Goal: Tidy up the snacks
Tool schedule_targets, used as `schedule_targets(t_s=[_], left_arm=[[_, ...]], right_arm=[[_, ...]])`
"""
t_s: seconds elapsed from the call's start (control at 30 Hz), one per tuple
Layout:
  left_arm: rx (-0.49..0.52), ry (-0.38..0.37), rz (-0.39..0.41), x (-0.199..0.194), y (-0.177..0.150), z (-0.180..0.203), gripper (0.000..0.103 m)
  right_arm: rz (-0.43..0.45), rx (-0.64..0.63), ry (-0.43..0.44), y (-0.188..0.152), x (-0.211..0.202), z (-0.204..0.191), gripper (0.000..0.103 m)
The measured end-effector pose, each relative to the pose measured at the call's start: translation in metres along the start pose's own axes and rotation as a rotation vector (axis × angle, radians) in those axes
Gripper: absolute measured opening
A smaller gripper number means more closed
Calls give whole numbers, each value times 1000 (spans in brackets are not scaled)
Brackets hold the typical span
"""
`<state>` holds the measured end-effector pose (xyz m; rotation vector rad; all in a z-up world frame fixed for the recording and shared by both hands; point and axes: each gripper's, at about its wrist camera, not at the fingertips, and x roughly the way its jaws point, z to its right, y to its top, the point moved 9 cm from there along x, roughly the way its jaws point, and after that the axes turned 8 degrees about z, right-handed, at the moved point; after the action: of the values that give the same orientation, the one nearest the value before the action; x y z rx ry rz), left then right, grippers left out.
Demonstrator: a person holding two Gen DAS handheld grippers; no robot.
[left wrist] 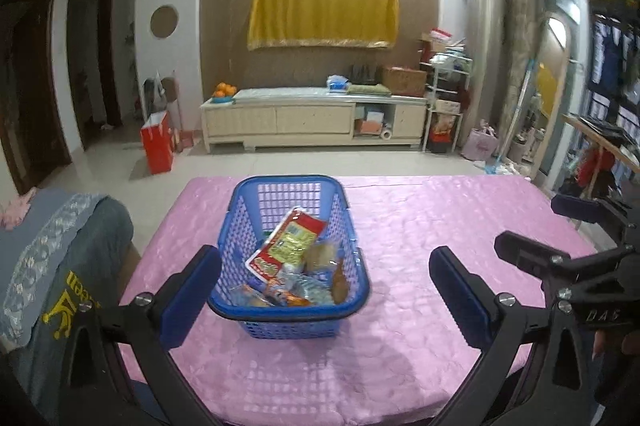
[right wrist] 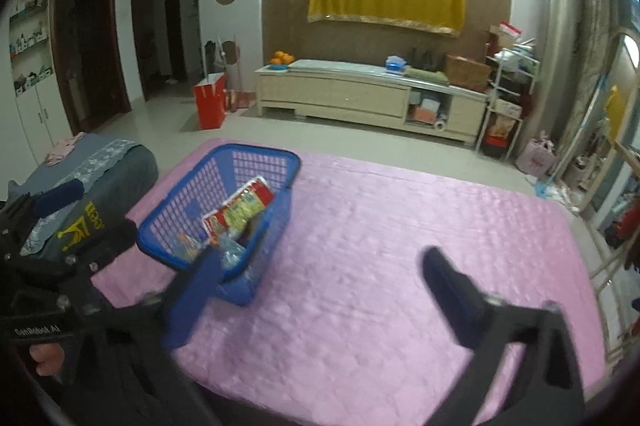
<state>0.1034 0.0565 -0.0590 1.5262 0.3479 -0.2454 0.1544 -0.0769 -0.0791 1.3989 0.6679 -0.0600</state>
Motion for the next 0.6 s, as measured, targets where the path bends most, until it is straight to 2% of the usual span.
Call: schedule_targets(t_s=[0.2,0.47,0.6], left_arm=[[37,3,29,-15,0,17,103],[28,-16,39,-23,1,24,103],[35,-1,45,-25,1,23,103]], right_arm=[[67,38,-54,-11,-30,10,103],[105,54,-62,-16,-44,15,103],[107,63,-55,-19,-48,16,103]])
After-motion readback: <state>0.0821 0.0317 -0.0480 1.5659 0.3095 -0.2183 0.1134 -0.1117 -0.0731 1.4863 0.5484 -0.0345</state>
